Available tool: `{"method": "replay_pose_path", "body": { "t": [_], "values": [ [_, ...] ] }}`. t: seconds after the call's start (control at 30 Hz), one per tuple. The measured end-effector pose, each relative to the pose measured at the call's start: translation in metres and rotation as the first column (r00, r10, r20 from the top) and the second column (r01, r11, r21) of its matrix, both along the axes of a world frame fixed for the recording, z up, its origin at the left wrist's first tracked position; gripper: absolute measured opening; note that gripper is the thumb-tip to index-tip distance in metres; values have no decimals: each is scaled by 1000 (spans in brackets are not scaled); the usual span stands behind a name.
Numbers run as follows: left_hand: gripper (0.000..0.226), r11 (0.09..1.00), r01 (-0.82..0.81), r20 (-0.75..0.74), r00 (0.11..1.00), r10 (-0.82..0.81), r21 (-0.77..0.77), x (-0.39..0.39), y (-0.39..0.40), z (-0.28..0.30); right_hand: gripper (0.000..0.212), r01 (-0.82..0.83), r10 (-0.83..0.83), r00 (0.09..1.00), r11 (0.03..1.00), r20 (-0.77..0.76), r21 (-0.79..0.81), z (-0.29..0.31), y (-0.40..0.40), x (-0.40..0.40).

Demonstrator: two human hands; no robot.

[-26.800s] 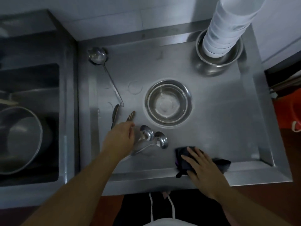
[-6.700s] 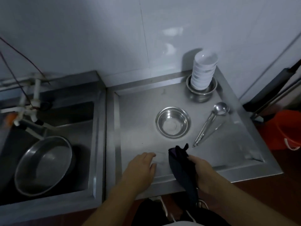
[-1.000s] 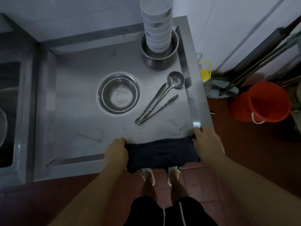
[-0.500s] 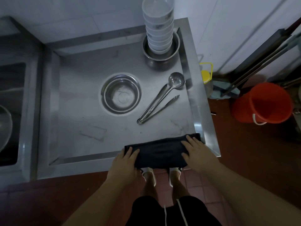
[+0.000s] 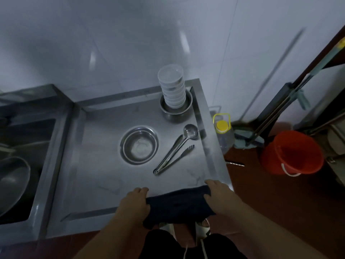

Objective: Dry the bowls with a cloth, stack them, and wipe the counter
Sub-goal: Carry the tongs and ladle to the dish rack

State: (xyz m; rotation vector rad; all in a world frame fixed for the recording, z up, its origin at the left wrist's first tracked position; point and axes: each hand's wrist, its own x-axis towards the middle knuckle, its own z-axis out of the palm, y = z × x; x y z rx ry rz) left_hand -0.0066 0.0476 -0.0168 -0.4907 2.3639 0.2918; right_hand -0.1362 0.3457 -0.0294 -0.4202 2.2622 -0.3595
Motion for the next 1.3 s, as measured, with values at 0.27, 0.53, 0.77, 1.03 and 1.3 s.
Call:
{"method": "replay_pose_path", "body": {
  "t": [0.27,0.53,0.77,1.03,1.3],
  "values": [
    [58,997,-4,-119,993,13,75,-83,-11,-11,59,109,-110,994,994,-24,-18,16,-24,-46],
    [55,992,51,-156,987,-32,119,-147,-25,-45,53,274,-275,961,962,-23,-14,9,-83,-68],
    [58,983,125,-164,981,-101,138,-176,-26,-75,47,355,-355,934,935,47,2,-13,-101,-48],
    [70,982,179,-172,971,-165,64,-192,-12,-94,48,483,-482,869,876,115,18,-26,-93,-19],
    [64,976,214,-159,966,-205,39,-200,-4,-94,47,520,-517,842,854,152,23,-27,-96,-6]
  ]
}}
